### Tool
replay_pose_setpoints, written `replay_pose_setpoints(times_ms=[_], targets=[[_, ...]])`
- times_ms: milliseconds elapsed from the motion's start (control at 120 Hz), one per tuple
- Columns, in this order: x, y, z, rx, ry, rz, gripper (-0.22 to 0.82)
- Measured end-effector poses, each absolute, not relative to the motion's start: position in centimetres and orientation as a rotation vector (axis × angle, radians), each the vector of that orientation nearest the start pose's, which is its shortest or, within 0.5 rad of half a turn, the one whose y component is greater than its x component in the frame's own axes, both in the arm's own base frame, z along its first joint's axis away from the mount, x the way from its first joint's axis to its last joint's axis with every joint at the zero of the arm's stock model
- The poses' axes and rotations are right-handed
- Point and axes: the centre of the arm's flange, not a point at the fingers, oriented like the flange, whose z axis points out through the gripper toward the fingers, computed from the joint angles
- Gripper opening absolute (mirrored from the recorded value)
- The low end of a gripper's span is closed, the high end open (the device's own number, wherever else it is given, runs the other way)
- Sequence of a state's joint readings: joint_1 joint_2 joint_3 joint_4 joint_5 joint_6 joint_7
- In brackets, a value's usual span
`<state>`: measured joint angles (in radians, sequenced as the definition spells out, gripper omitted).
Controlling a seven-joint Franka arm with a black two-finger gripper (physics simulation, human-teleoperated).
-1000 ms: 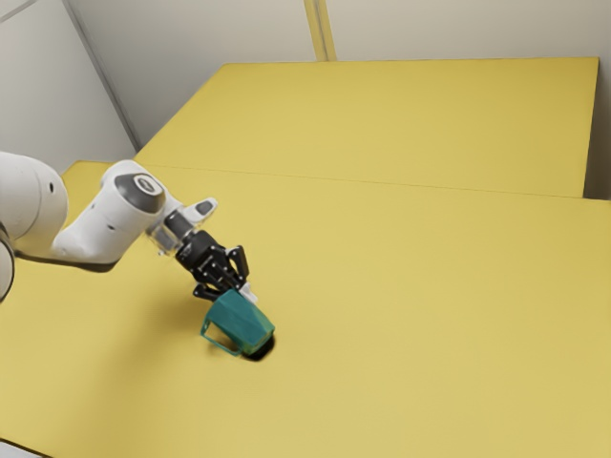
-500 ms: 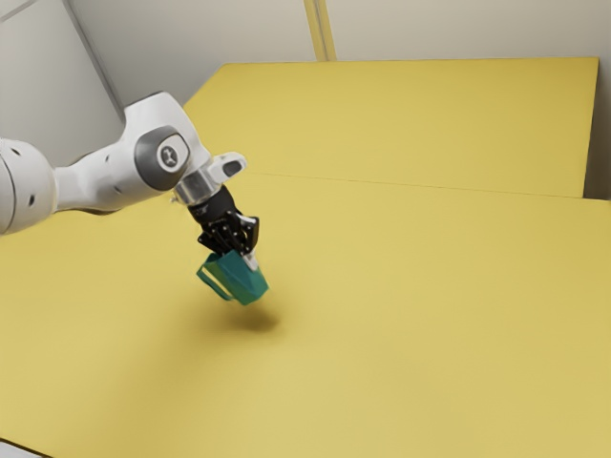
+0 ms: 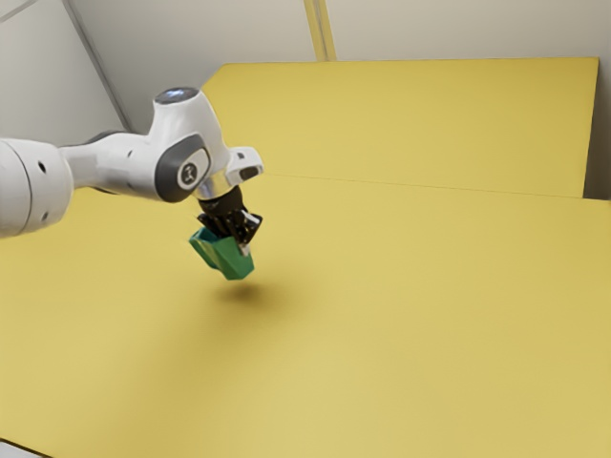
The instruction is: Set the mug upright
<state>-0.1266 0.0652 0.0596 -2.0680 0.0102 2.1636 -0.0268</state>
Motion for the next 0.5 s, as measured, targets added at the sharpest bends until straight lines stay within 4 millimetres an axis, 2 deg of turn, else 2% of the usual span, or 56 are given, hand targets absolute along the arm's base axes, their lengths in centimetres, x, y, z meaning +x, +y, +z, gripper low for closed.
replay_pose_setpoints(times_ms=[183,500], targets=[[54.2,-4.0,40.0,-3.088,0.047,-0.048,-0.18],[51.7,-3.9,38.6,-3.069,-0.110,-0.019,-0.18]])
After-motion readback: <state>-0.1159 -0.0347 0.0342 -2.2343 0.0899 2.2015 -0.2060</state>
